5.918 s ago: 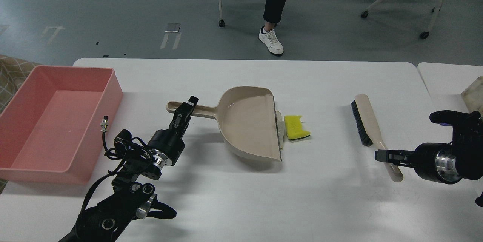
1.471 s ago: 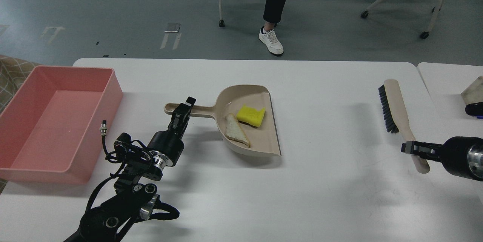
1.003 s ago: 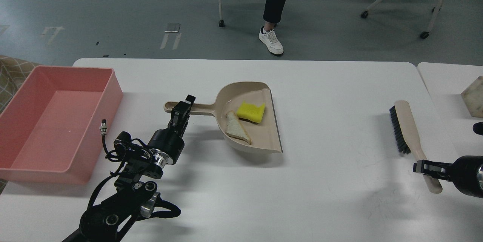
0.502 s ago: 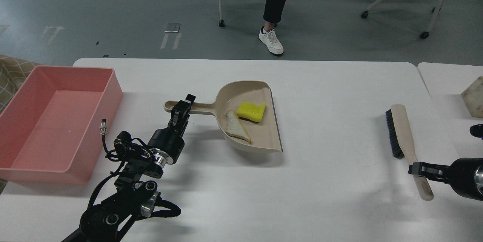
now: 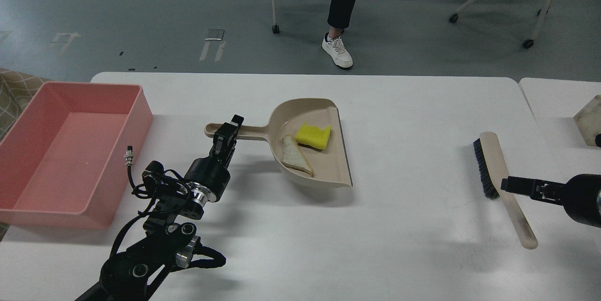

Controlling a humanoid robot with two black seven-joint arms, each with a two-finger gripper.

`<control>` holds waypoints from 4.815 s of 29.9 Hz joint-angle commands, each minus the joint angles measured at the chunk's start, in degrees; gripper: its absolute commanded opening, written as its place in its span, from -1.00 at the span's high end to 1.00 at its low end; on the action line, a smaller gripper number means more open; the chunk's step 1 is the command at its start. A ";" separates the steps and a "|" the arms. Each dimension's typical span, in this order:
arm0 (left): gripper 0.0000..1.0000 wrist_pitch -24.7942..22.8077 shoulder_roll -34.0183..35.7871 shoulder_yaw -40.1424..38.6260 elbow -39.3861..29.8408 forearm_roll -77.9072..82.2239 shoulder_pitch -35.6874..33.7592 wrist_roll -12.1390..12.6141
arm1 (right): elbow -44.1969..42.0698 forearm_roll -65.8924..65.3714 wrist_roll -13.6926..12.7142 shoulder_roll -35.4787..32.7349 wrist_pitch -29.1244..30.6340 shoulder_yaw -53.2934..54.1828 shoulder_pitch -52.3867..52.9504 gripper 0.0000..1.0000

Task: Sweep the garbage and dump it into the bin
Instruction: 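Set the brush down on the table and release it, then lift the dustpan with the left gripper and carry it over the pink bin, then tilt the dustpan over the pink bin to dump the sponge and stick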

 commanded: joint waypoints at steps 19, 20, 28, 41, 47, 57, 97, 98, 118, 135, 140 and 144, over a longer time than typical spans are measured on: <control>0.86 -0.61 1.87 0.03 -1.93 -3.24 -2.03 -0.02 | -12.29 0.99 0.00 33.64 0.01 27.26 -0.72 -1.00; 0.86 -0.61 2.13 0.03 -2.20 -3.33 -2.03 -0.02 | -12.38 1.08 0.00 34.88 0.01 28.32 -0.72 -1.00; 0.86 -0.61 2.84 0.03 -4.57 -3.33 -1.94 0.60 | -19.93 12.40 0.17 46.31 0.01 41.59 -0.11 -1.00; 0.85 -0.88 11.45 -0.15 -9.23 -9.83 -1.94 0.51 | -30.22 25.95 5.44 54.58 0.01 45.56 3.15 -0.98; 0.85 -0.97 14.26 -0.15 -10.63 -10.01 -2.11 0.42 | -34.78 25.86 13.61 57.92 0.01 44.68 6.57 -0.98; 0.85 -1.23 21.29 -1.38 -14.15 -14.22 -2.73 0.69 | -37.43 25.69 15.20 59.06 0.01 43.98 7.54 -0.98; 0.84 -39.54 37.29 -29.50 -6.34 -31.01 13.44 0.07 | -37.34 25.77 15.29 58.54 0.01 42.48 5.26 -0.99; 0.84 -41.55 37.47 -30.99 -3.81 -30.93 13.44 -0.01 | -37.26 25.77 15.29 58.62 0.01 42.48 5.26 -0.99; 0.83 -43.47 39.13 -40.58 15.02 -30.84 14.41 -3.26 | -36.02 25.77 15.29 58.54 0.01 40.99 5.43 -0.99; 0.83 -43.47 45.37 -39.97 22.66 -29.35 18.54 -8.15 | -36.02 25.78 15.29 58.54 0.01 40.90 4.90 -0.99; 0.83 -43.47 45.64 -39.88 25.05 -26.88 18.63 -8.15 | -36.02 25.86 15.29 58.54 0.01 40.90 4.91 -0.99; 0.84 -43.47 45.64 -39.88 25.05 -21.88 19.07 -8.15 | -36.02 25.86 15.29 58.54 0.01 40.90 4.91 -0.99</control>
